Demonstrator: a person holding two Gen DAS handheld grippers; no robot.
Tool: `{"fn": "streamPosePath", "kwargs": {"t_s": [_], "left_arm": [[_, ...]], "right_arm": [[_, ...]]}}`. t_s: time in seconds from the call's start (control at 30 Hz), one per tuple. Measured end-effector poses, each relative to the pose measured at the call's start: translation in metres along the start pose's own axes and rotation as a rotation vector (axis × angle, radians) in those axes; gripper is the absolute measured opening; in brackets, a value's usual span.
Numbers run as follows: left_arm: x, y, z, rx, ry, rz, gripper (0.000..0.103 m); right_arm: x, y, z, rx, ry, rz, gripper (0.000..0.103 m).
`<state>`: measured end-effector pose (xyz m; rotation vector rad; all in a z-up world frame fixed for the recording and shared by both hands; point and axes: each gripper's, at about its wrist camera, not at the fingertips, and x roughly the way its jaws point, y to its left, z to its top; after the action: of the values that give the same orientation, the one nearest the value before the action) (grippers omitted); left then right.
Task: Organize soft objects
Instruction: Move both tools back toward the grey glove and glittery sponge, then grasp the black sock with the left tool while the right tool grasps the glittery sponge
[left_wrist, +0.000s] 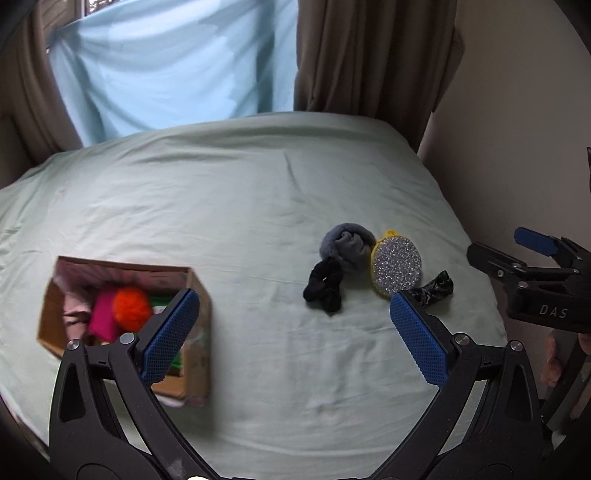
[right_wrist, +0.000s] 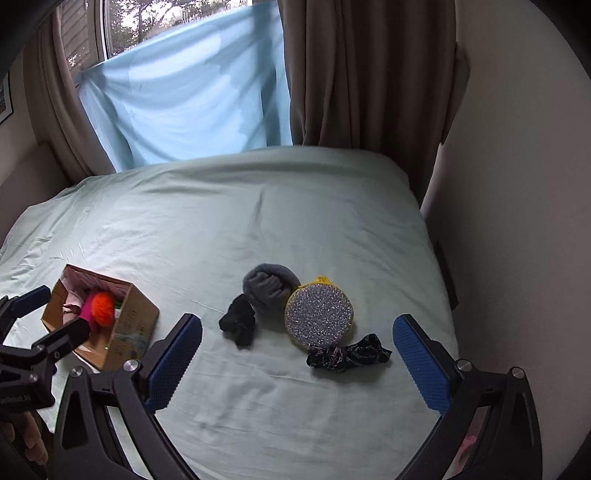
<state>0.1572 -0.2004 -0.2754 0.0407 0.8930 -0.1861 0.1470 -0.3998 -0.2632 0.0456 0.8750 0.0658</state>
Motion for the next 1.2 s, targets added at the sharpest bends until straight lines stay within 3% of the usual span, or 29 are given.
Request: {"fn": "streamPosePath", "kwargs": {"t_s": [0.47,0.83,1.03,1.1,1.2], "left_arm": [[0.182,-0.038,-0.027,0.146,0.085,-0.012,0.1],[0.248,-0.053,-0.041,0.227,0.139,-0.01,0.091],[0.27,-0.051,-0.047,0.211,0.191,-0.028,0.064],[0.27,-0.05,-0.046,0.202,0.183,-0.038,0.06],[0.273,-0.052,-0.044,0.208,0.183,-0.052,0.043]], "right_arm": [[0.164,-0.028,-0.022,-0.107,0.103,0.073,0.103],[0.231,-0.036,-0.039,-0.109,0.166,0.071,0.103],[0.254,-0.037,-0.039,-0.109,0.189,0.081,0.103],[0.26,-0.039,-0.039,-0.107,0.194,0.075,0.103],[0.264,-0.043,-0.04,-0.096,0.194,0.073,0.098]]}}
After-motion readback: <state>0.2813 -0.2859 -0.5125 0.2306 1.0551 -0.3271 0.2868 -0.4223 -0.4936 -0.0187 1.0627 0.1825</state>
